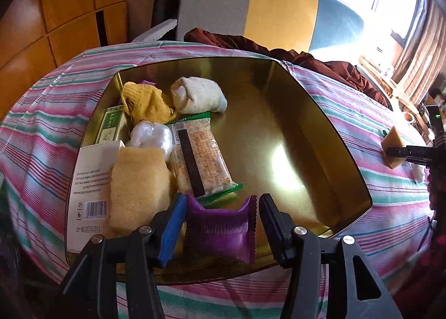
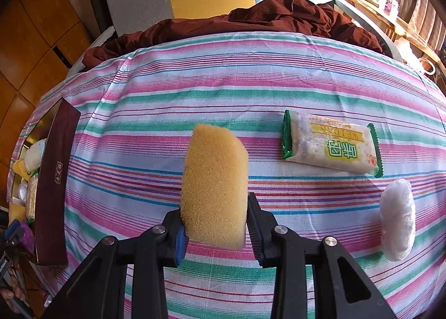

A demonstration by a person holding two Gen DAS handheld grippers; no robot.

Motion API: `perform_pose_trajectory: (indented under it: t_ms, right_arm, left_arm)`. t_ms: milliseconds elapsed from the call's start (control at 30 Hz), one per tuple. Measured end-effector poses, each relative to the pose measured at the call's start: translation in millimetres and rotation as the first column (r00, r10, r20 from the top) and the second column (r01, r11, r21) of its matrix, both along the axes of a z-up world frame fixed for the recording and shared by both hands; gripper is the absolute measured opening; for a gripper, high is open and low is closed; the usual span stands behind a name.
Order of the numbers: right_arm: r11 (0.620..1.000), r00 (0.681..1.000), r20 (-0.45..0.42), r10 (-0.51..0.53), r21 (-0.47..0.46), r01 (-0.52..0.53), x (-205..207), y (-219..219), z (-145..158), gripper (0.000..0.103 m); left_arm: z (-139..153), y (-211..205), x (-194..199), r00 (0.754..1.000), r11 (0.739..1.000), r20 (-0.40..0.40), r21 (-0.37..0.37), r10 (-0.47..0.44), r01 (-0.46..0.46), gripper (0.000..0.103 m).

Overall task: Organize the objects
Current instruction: 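Carry the purple pouch into the gold tray and open the left tool, then carry the yellow sponge into the gold tray and open the right tool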

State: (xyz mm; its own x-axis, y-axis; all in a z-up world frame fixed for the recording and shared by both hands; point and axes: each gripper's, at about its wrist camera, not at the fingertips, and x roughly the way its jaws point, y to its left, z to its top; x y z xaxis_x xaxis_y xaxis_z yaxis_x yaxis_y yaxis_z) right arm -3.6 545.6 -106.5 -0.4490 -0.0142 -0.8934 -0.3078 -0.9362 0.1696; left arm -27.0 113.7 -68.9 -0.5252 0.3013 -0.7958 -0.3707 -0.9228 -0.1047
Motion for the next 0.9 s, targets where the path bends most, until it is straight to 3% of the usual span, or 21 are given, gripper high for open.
perform_pose_trajectory:
  t_ms: [100,300,433,633,800,900]
  right_arm:
    - [1.000,1.000,-0.011,0.013,0.009,-0.013,0.0,-4.0,2.8,0.035]
    - [0.998,0.996,-0.069,0.048,-0.027,-0.050,2.4,-31.6,21.7,0.035]
    - [0.989,0.983,-0.125,0.135,-0.048,-0.142,-2.2,-82.6,41.5,0.035]
    - [0.937,0.922,-0.203,0.328,-0.056,-0.346,-18.6,-179.7,73.9,0.035]
    - [0.893,0.881,-0.174,0.440,-0.018,-0.449,-33.0,-245.1,72.1,0.035]
    - [0.891,0.886,-0.094,0.453,0.026,-0.453,-43.7,-268.5,57.5,0.035]
  left_arm:
    - [11.4,-0.8,2.7,0.998,1.000,-0.054,-0.010,0.015,-0.015,0.064]
    - [30.0,-5.1,4.4,0.992,0.999,-0.119,-0.013,0.043,-0.045,0.070]
    - [34.8,-12.1,4.1,0.989,0.998,-0.131,-0.010,0.066,-0.068,0.073]
    - [38.2,-26.6,5.0,0.984,0.993,-0.138,0.007,0.116,-0.116,0.079]
    - [39.6,-38.3,7.2,0.978,0.989,-0.145,0.017,0.148,-0.147,0.080]
    - [39.6,-44.0,8.1,0.976,0.987,-0.148,0.023,0.160,-0.159,0.081]
